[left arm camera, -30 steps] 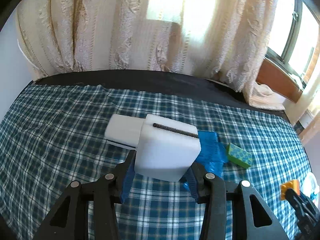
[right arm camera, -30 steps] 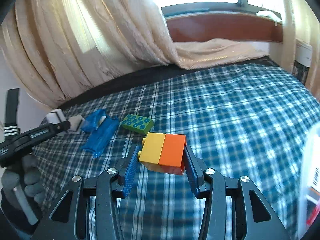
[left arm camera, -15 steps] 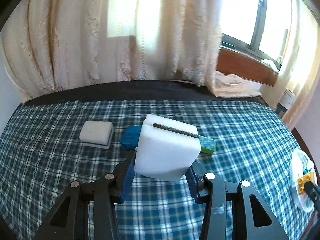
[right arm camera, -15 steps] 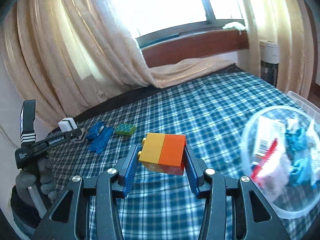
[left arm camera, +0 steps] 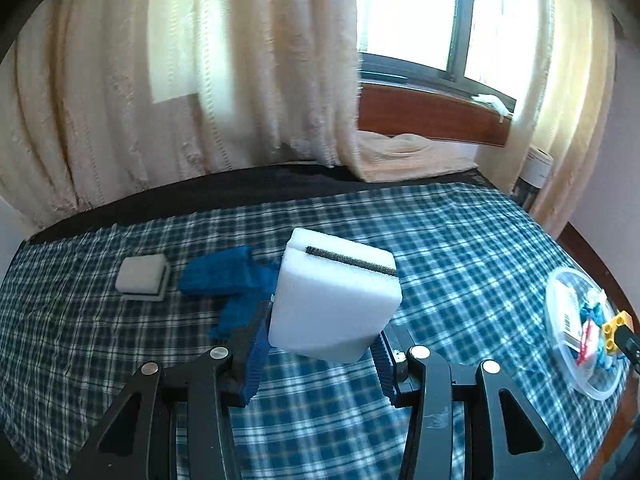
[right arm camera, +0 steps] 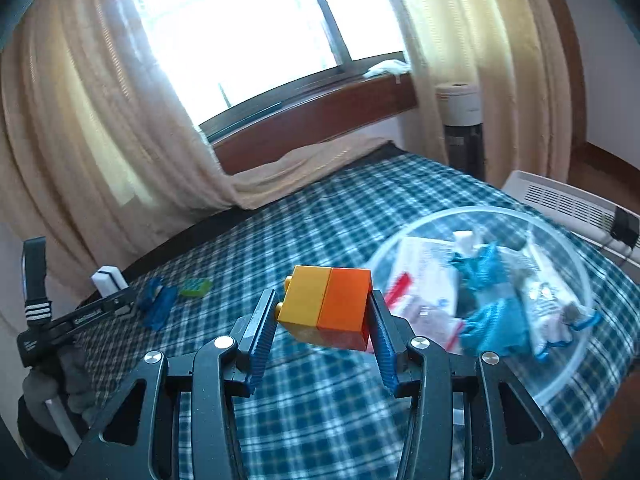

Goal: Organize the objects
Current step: 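Carry the sponge and the toy brick toward the clear bowl with both grippers, then release the toy brick into the bowl with the right gripper while the left releases the sponge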

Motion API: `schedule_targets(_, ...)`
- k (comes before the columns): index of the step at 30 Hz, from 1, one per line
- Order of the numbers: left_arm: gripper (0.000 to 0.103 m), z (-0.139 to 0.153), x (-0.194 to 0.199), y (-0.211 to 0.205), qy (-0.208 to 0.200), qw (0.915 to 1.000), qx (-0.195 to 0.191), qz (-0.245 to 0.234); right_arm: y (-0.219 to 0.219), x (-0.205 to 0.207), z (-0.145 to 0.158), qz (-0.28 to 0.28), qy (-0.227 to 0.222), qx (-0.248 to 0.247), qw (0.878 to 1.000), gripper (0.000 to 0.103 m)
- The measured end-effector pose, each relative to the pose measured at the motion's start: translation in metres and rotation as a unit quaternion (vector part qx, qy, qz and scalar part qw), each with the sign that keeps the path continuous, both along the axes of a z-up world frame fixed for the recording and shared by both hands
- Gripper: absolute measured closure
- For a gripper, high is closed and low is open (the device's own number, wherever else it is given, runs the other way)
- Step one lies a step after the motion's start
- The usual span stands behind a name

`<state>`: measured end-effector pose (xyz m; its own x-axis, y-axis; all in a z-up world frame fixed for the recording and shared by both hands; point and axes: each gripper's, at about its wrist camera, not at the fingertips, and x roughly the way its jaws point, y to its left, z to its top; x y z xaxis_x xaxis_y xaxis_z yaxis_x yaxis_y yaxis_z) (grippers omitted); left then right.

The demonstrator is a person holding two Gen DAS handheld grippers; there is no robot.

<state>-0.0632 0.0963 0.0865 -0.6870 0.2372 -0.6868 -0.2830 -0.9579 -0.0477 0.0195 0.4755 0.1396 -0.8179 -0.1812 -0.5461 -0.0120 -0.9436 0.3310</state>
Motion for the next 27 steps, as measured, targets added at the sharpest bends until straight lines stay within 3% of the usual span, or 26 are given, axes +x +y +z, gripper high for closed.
schedule_targets(12,0.054,0.004,0.021,0.052,0.0,0.9988,-0.003,-0.049,0.052,0.011,-0.013,-0.049,-0.006,-0.016,0.999,0.057)
schedule_targets(27,0.054,0.0,0.036,0.092,-0.004,0.9965,-0.009,-0.083,0.08,0.005,-0.04,-0.073,-0.034,-0.017,0.997,0.057)
